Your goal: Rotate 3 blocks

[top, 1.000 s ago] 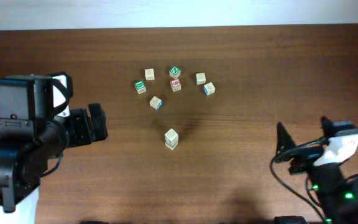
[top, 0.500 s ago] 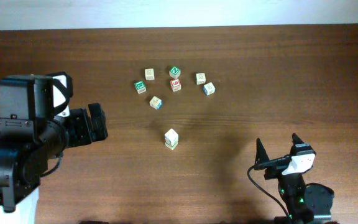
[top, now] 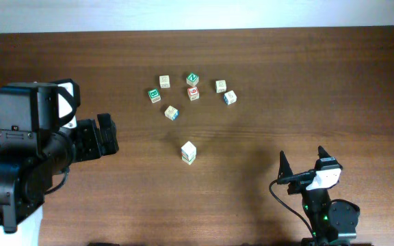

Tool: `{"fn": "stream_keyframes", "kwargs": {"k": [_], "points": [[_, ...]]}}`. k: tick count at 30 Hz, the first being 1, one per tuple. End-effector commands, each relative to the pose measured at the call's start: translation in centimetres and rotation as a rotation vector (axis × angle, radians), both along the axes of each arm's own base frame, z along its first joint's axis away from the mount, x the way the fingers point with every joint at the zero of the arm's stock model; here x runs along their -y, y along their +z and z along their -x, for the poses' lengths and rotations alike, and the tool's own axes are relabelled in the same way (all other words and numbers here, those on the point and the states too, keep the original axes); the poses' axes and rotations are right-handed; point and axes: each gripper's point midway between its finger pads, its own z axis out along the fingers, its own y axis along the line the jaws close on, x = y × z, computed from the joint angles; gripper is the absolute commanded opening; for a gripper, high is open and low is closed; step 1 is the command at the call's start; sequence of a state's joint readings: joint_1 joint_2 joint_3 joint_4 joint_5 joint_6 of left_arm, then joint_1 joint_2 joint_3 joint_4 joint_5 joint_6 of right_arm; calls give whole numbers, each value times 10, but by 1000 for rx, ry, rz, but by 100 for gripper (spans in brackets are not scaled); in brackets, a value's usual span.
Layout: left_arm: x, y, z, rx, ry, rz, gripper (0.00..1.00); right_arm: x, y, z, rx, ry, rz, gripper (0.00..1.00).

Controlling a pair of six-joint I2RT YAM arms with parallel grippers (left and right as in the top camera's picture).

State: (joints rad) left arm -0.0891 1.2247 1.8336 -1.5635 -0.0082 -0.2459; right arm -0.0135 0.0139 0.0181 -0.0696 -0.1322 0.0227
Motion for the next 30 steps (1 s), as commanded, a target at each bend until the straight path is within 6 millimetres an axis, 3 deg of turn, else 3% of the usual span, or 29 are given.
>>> {"fn": "stream_keyframes", "kwargs": {"k": [1,14,18,21,24,30], "points": [[-2,2,1,9,-3,-12,99,3,-2,0,4,-16,1,98],[-2,2,1,9,-3,-14,99,3,-2,0,4,-16,1,98],[-12,6,-12,64,35,-60,99,3,-2,0,4,-16,1,98],[-15,4,-35,195,13,-110,99,3,-2,0,4,-16,1,98],[-14,-29,-45,300,-79,-193,99,3,-2,0,4,-16,1,98],[-32,-99,-35,501,-33,-222,99,3,-2,0,4,-16,1,98]]}}
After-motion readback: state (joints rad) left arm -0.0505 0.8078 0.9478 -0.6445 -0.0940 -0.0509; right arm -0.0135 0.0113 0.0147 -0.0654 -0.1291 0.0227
